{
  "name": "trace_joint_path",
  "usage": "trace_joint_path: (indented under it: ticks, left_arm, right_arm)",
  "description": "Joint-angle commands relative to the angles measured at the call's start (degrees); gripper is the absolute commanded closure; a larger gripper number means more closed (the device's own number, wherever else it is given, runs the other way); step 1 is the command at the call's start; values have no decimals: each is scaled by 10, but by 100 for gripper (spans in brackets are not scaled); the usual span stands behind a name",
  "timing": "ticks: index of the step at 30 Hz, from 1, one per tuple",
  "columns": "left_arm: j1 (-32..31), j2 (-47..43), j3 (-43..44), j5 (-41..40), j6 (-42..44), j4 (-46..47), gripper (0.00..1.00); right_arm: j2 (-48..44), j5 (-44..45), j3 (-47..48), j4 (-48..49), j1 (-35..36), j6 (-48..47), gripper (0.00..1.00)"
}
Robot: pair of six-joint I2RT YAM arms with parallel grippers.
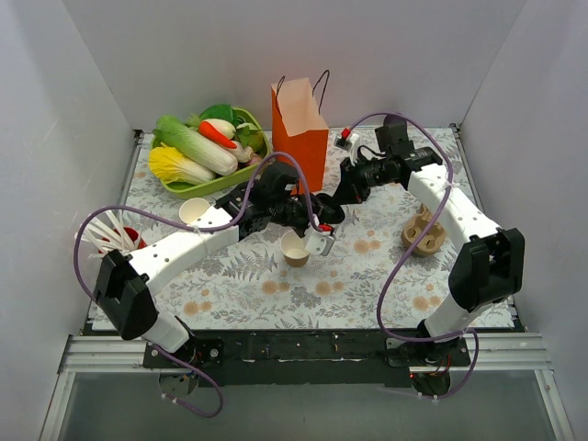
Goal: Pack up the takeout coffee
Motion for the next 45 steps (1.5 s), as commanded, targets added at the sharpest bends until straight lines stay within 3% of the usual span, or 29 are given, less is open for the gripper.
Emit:
trace_joint_path:
  ticks: [1, 5, 6, 9, 14, 17, 21, 23, 27, 34, 38, 43, 45]
  left_arm:
    - [-6, -25, -7, -29, -38, 26, 70]
    - [-6, -27, -3, -30, -70, 27, 77]
    - [-6, -27, -1, -31, -99, 27, 78]
    - [-6, -34, 2, -38, -150, 30, 80]
    - [-4, -51, 19, -56, -393, 32, 80]
    - [7, -50, 42, -34, -530, -30, 80]
    - [39, -107, -10, 32, -632, -30, 78]
    - [88, -113, -15, 110, -682, -38, 76]
    - [213, -105, -60, 285, -902, 38, 74]
    - [256, -88, -184, 385, -1124, 262, 73]
    - [257, -64, -229, 399, -1182, 368, 75]
    - [258, -43, -244, 412, -1212, 415, 78]
    - [258, -51, -238, 408, -1187, 400, 73]
  right_arm:
    - [-25, -28, 5, 12, 4, 16, 99]
    - [-18, -37, 14, 2, 6, 14, 93]
    - [-17, -36, 19, 1, 6, 17, 84]
    - [-2, -30, 58, -4, -1, 21, 71]
    - [43, -70, 128, 18, -82, 84, 52]
    - [47, -116, 108, 80, -125, 130, 45]
    - [20, -132, 24, 132, -127, 117, 32]
    - [-15, -135, -49, 188, -121, 133, 30]
    - [-61, -128, -130, 209, -91, 86, 28]
    - [-91, -109, -183, 224, -24, 68, 26]
    - [-96, -105, -196, 229, -8, 46, 26]
    - [-92, -95, -201, 233, -6, 50, 25]
    - [-96, -86, -201, 224, -3, 10, 26]
